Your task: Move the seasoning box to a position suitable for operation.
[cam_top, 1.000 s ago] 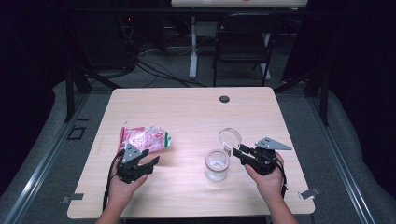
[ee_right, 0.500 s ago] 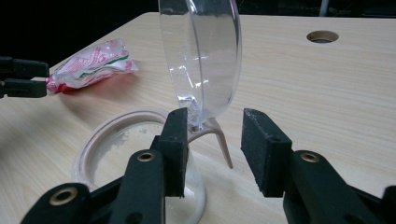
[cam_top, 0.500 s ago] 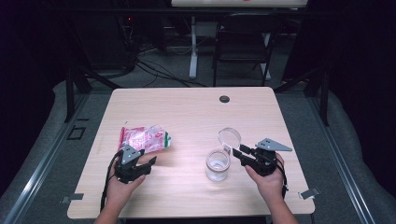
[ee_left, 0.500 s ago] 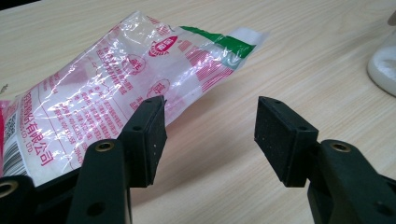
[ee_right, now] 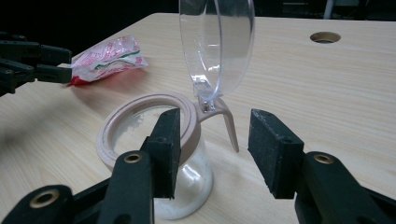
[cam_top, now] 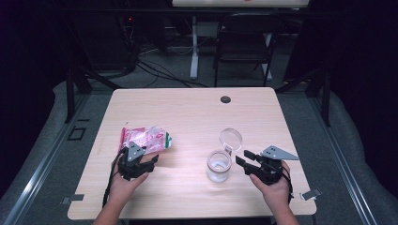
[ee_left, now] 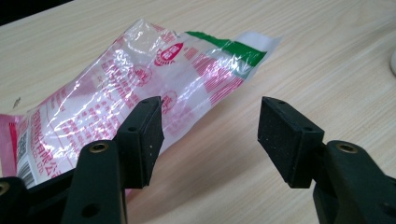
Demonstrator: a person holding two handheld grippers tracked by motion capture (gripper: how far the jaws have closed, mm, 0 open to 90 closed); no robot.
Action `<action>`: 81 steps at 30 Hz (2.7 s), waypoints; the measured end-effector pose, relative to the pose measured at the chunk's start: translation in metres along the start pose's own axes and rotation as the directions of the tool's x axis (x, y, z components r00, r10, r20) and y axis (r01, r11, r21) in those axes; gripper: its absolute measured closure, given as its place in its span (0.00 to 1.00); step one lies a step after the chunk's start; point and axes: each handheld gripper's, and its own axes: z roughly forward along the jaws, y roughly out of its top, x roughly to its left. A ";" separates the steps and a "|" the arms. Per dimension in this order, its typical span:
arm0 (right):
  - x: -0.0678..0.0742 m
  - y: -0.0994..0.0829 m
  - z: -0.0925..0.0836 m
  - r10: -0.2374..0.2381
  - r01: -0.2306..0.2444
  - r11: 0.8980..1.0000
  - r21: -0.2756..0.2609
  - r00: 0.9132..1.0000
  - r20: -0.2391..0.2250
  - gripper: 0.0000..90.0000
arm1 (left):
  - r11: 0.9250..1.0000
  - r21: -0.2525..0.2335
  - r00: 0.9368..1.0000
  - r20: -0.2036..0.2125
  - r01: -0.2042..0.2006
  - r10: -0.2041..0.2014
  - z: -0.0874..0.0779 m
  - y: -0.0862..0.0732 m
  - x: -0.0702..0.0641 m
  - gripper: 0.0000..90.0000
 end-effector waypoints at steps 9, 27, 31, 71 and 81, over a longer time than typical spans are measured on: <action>-0.001 -0.006 -0.013 0.016 -0.016 1.000 -0.011 0.999 0.033 0.59 | 0.993 0.026 0.991 -0.064 -0.113 0.114 0.019 0.010 -0.015 0.44; -0.005 -0.017 -0.031 0.045 -0.044 0.999 -0.016 0.995 0.085 0.59 | 0.980 0.072 0.971 -0.141 -0.185 0.193 0.062 0.018 -0.025 0.59; -0.005 -0.018 -0.031 0.045 -0.044 0.999 -0.019 0.995 0.090 0.58 | 0.983 0.058 0.977 -0.120 -0.172 0.178 0.062 0.018 -0.022 0.72; -0.008 -0.019 -0.034 0.051 -0.049 0.999 -0.022 0.994 0.098 0.58 | 0.997 -0.051 0.996 -0.072 0.055 -0.059 0.011 0.028 0.024 1.00; -0.013 -0.016 -0.032 0.074 -0.071 0.997 -0.037 0.994 0.084 0.58 | 0.989 -0.089 0.989 -0.086 0.116 -0.124 -0.021 0.035 0.055 1.00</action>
